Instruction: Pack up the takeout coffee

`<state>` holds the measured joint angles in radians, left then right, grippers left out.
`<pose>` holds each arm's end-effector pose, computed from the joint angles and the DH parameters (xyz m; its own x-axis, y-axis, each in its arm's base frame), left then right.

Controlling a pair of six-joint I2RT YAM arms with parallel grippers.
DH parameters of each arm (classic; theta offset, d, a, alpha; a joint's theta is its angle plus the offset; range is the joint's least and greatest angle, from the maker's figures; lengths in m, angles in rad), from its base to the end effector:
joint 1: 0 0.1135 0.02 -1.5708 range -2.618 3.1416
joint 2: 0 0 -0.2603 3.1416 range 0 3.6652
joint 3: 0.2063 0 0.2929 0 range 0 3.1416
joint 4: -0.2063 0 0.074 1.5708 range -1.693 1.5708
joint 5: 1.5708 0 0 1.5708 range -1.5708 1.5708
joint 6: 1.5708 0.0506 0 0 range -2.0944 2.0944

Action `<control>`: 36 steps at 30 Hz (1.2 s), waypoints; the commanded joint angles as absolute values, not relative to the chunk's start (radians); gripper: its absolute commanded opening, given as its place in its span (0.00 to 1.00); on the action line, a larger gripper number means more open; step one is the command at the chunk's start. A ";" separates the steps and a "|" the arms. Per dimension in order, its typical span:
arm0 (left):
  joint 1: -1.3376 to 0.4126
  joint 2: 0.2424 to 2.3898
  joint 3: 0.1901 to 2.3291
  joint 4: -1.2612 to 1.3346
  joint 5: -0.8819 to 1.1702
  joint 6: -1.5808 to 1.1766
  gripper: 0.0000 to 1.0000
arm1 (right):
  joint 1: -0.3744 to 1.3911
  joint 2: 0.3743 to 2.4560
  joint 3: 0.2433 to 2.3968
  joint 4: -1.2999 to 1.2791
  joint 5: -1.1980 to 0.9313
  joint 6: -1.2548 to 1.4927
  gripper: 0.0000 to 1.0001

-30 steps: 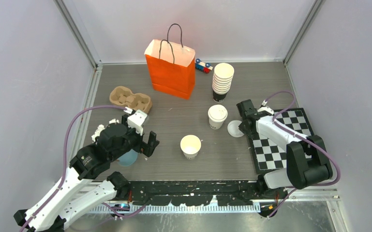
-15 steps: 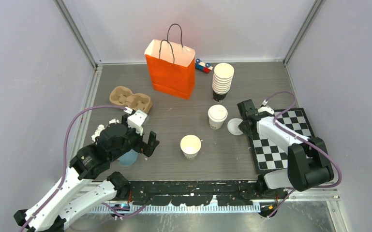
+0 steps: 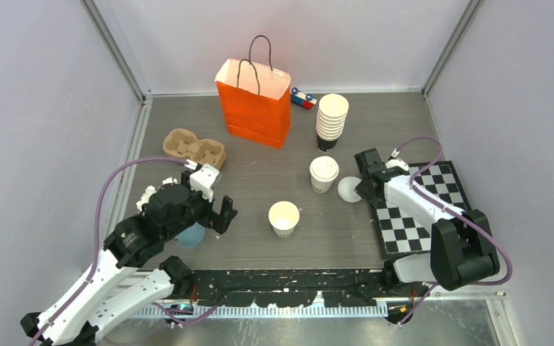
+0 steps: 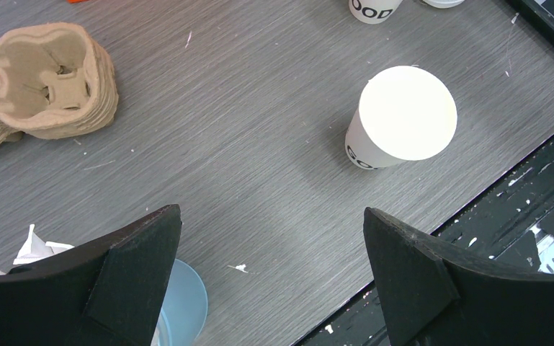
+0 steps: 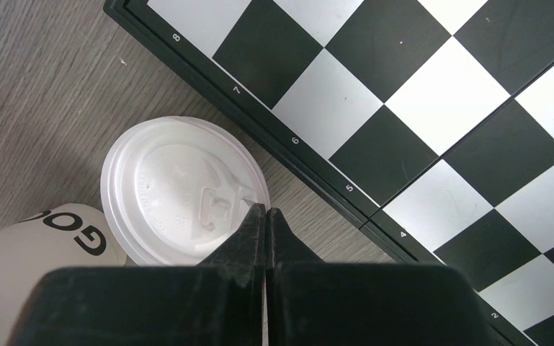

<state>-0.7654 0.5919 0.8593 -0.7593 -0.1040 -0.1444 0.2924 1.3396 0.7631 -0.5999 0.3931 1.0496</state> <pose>0.1293 -0.1169 0.3336 -0.4267 0.2115 -0.8793 0.5676 0.8196 -0.0783 0.2735 0.0621 0.1494 -0.5489 0.6714 -0.4980 0.7043 0.6923 0.1571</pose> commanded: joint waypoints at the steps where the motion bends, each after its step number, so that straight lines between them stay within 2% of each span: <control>1: -0.767 0.597 0.857 -0.733 -0.091 -0.126 1.00 | 0.290 1.326 0.798 -0.599 0.392 1.051 0.00; 12: -0.767 0.588 0.858 -0.718 -0.074 -0.136 1.00 | 0.289 1.212 0.693 -0.461 0.361 0.984 0.00; 20: -0.767 0.562 0.851 -0.714 -0.107 -0.137 1.00 | 0.289 1.195 0.656 -0.492 0.340 0.977 0.00; 24: -0.767 0.560 0.844 -0.711 -0.091 -0.132 1.00 | 0.289 1.129 0.602 -0.419 0.294 0.925 0.03; 29: -0.767 0.578 0.858 -0.710 -0.075 -0.162 1.00 | 0.290 1.025 0.546 -0.356 0.265 0.861 0.00; 33: -0.767 0.615 0.893 -0.693 -0.022 -0.252 1.00 | 0.290 0.989 0.516 -0.347 0.252 0.841 0.00; 36: -0.767 0.661 0.924 -0.669 0.070 -0.314 0.96 | 0.290 0.978 0.500 -0.338 0.216 0.833 0.00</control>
<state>-0.7654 0.6128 0.8570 -0.7509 -0.0479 -0.2165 0.2924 1.0000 0.5205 -0.3935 0.2581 0.8703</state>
